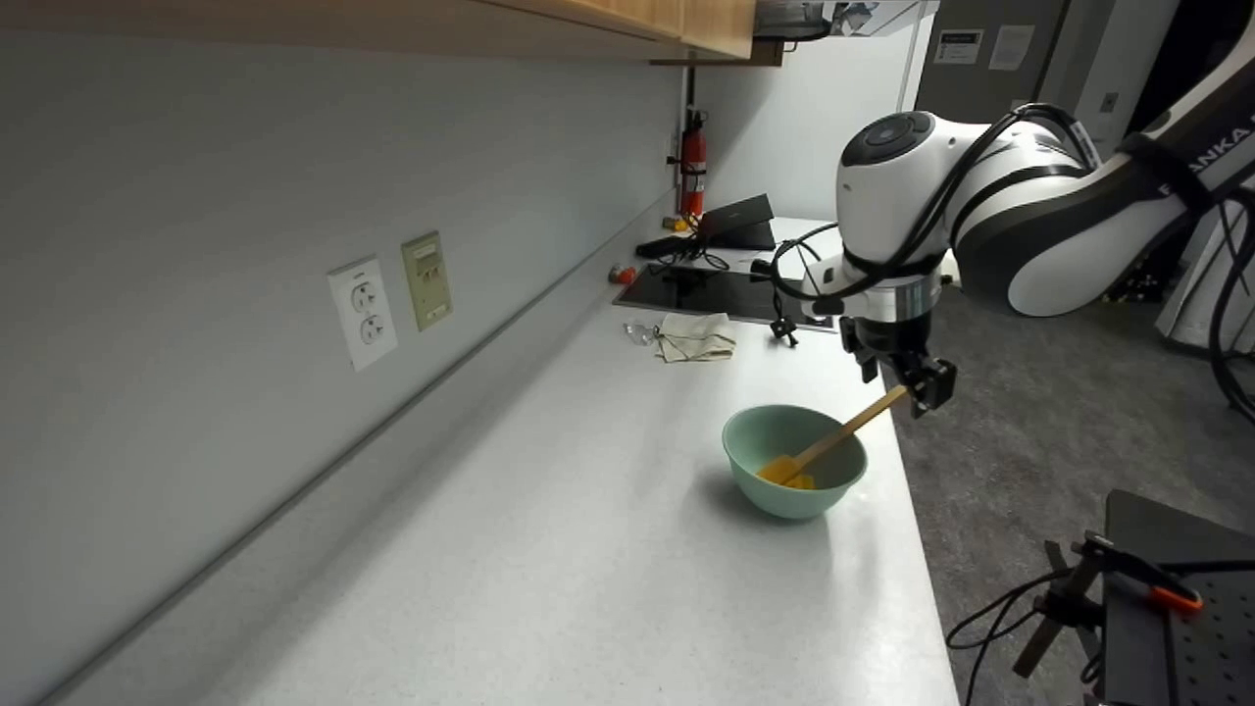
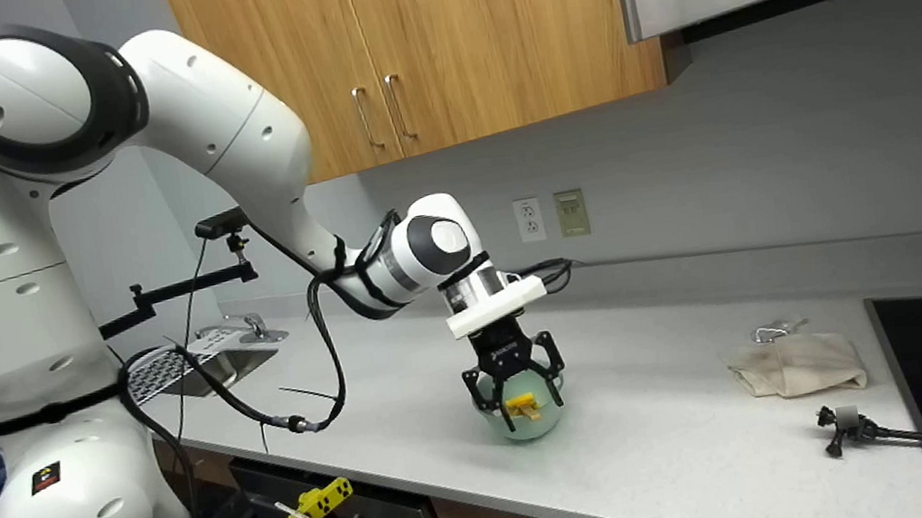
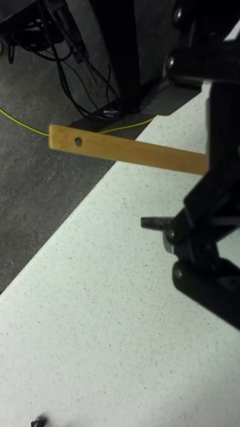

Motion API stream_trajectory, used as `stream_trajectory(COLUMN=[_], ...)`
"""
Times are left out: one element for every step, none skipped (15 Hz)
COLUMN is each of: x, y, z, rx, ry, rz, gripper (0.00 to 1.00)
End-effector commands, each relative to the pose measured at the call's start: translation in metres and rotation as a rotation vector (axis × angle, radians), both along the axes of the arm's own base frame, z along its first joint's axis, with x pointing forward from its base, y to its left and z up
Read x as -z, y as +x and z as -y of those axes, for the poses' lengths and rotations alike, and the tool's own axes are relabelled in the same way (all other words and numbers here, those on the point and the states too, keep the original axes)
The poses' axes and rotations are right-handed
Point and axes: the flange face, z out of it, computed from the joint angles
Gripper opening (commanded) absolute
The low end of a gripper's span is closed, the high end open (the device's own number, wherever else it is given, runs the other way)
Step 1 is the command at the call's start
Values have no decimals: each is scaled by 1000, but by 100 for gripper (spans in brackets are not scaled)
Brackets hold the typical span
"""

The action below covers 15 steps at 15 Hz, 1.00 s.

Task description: Stir the contents in the green bowl

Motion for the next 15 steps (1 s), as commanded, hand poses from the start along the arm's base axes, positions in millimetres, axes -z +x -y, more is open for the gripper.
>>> stream_trajectory(x=[2,3,3,4,4,5,5,4,4,2,0,-4,-8,-15,-20], y=[2,2,2,2,2,2,2,3,4,5,6,8,10,14,18], z=[1,1,2,2,2,3,3,4,5,6,6,7,7,5,4], rx=[8,11,13,10,13,17,18,22,27,29,30,30,32,34,32], ry=[-45,-46,-50,-55,-58,-60,-64,-74,-84,-92,-98,-107,-111,-115,-119], rz=[-1,-2,-2,3,4,4,7,15,20,28,39,60,73,101,122], gripper=[49,42,33,27,18,11,4,0,2,4,4,4,4,4,4])
